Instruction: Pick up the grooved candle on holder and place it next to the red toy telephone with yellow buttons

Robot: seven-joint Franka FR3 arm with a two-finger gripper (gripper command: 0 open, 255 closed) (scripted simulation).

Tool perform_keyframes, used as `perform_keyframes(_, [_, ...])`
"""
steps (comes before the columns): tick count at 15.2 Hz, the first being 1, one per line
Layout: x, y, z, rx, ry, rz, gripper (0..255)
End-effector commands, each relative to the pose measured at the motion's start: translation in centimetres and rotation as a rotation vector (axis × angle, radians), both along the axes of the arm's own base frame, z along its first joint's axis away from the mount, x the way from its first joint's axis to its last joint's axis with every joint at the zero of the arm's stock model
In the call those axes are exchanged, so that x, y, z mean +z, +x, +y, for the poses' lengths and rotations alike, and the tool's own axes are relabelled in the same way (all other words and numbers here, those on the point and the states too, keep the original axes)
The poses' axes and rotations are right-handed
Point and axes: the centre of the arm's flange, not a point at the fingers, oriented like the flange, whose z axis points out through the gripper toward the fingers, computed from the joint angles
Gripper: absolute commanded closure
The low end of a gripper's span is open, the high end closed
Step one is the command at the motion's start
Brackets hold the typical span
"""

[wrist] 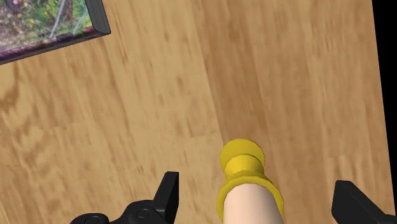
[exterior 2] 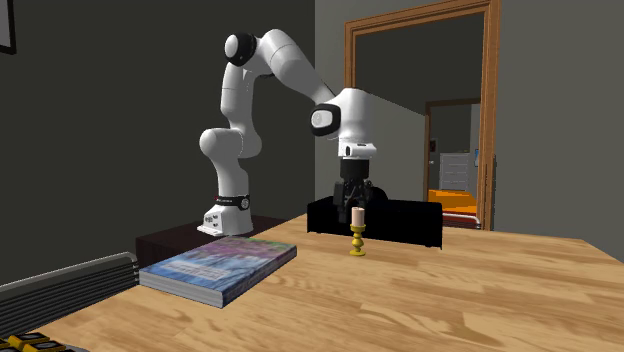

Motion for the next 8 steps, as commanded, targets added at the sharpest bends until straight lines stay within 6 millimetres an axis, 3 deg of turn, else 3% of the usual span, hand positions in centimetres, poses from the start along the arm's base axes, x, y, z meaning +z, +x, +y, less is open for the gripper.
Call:
perform_keyframes(1, [-0.1,0.0,0.0,0.0,0.0,0.0,0])
perform_keyframes(5, [-0.09,0.0,-0.01,0.0,0.0,0.0,0])
perform_keyframes(6, [-0.09,0.0,-0.01,0.0,0.0,0.0,255])
perform_keyframes(8, [-0.09,0.0,-0.01,0.0,0.0,0.0,255])
